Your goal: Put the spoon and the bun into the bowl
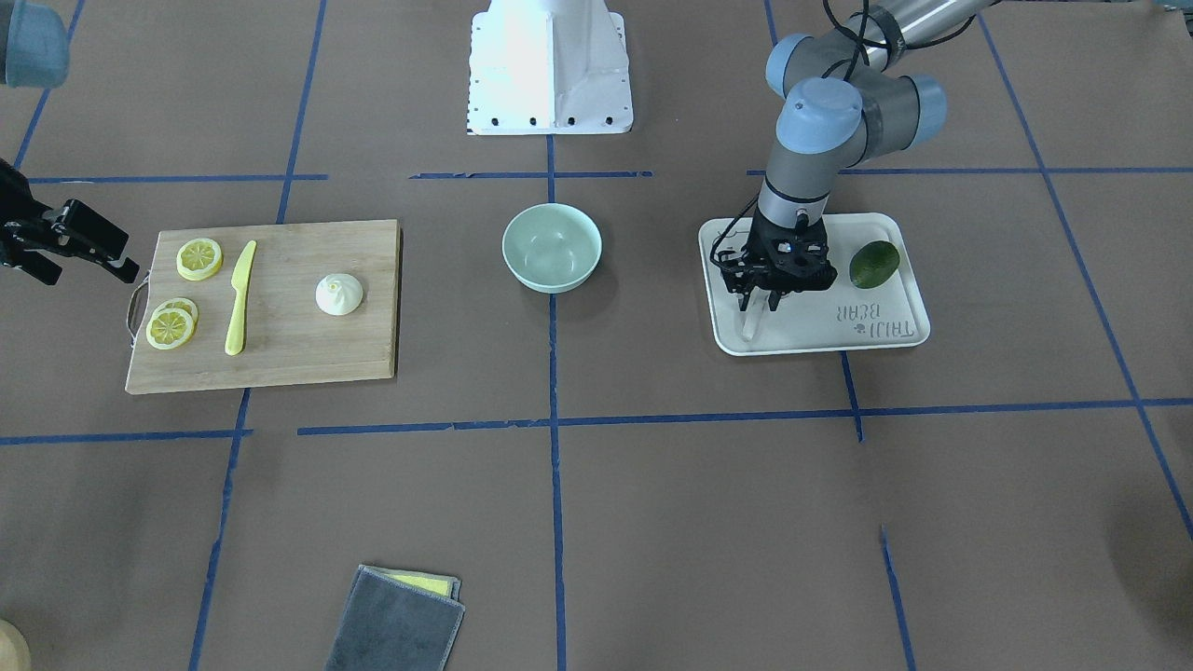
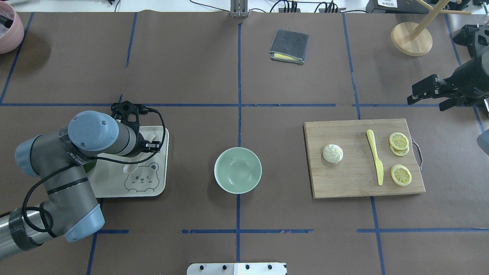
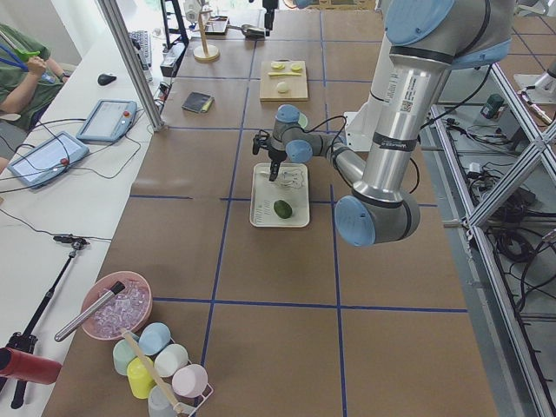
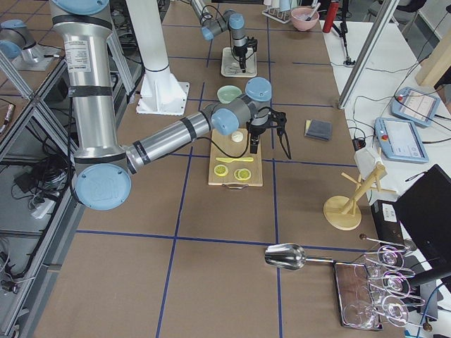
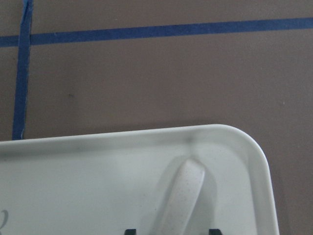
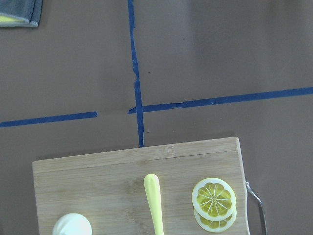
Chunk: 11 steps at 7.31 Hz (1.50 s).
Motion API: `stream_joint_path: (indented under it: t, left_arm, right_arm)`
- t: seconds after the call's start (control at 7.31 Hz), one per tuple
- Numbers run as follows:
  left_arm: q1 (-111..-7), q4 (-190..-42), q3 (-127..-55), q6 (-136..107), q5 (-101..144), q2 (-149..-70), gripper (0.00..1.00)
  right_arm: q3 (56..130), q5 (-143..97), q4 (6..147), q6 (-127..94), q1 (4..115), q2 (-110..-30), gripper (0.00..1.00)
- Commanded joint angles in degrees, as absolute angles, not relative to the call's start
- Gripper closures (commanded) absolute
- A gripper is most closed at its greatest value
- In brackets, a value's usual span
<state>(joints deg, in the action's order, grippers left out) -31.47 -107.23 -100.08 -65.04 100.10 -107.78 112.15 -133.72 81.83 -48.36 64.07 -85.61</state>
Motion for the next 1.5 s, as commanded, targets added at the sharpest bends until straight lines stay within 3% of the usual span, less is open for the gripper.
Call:
stream_joint_path:
  t: [0.0, 0.14, 0.82, 1.37]
  left_arm:
    - [-31.6, -107.2, -100.5, -65.0, 100.1, -107.6, 0.89]
    - [-31.7, -107.1, -101.0, -65.0, 100.1, -107.6, 0.99]
    - [-35.4, -102.8, -106.3, -65.2, 100.9, -108.7, 1.00]
    - [-34.3, -104.2, -104.4, -87.6, 104.9, -118.4, 1.00]
  right_arm:
    - [112.1, -133.7, 81.8, -48.4, 64.1, -85.6, 0.00]
    - [112.2, -133.8, 81.8, -48.9, 64.1, -85.5, 0.00]
    - [112.1, -128.7, 81.7, -56.5, 56.6, -81.6, 0.00]
    - [111.3, -112.8, 75.2, -69.1, 40.0, -79.5, 0.00]
